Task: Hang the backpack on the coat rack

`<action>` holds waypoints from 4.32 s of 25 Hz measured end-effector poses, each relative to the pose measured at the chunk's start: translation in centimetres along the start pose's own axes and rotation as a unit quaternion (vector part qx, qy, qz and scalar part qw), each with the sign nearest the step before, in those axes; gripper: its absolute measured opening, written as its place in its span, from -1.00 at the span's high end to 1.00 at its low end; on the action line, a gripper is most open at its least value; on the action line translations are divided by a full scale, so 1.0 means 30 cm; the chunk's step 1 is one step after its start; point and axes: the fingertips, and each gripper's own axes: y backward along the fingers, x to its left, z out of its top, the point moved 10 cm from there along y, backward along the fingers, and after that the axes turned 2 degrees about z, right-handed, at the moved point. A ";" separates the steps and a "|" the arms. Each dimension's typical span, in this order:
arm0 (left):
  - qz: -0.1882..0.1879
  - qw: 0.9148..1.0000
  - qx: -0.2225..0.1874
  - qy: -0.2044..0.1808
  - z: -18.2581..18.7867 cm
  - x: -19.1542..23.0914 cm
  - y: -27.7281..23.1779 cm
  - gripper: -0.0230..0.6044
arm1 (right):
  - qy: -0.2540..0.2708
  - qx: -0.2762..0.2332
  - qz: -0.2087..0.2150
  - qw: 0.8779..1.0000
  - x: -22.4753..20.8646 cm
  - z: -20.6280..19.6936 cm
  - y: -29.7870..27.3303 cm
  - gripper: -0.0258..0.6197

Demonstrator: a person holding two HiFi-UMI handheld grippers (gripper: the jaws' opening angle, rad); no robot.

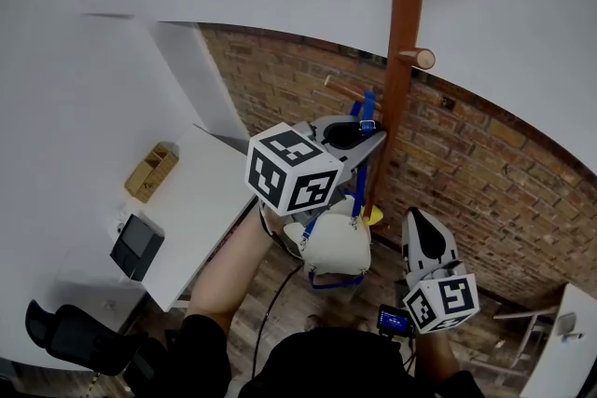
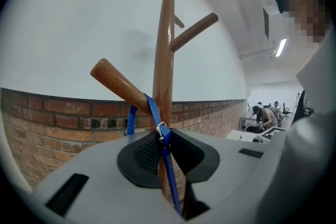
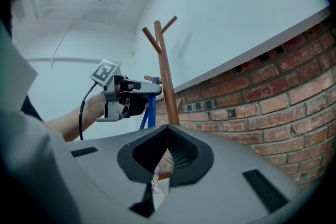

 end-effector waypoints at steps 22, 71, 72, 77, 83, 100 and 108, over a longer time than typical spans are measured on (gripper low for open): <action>0.104 0.994 -0.031 0.025 -0.027 -0.043 0.027 0.77 | -0.004 0.005 0.008 1.000 0.024 -0.025 0.033 0.88; 0.282 0.955 -0.094 0.000 -0.248 -0.247 0.308 0.90 | -0.003 0.016 0.052 0.999 0.107 -0.030 0.029 0.88; 0.284 0.954 -0.093 0.008 -0.275 -0.254 0.311 0.90 | -0.002 0.017 0.053 0.998 0.105 -0.033 0.029 0.88; 0.304 0.949 -0.068 0.038 -0.393 -0.274 0.314 0.90 | -0.004 0.022 0.060 0.998 0.094 -0.043 0.037 0.88; 0.339 0.937 -0.077 0.029 -0.458 -0.338 0.309 0.90 | -0.007 0.025 0.069 0.997 0.075 -0.054 0.047 0.88; 0.404 0.907 -0.088 0.074 -0.653 -0.543 0.284 0.90 | -0.029 0.065 0.123 0.990 0.011 -0.175 0.096 0.88; 0.424 0.898 -0.073 0.093 -0.730 -0.638 0.328 0.90 | -0.021 0.066 0.141 0.988 0.034 -0.208 0.140 0.88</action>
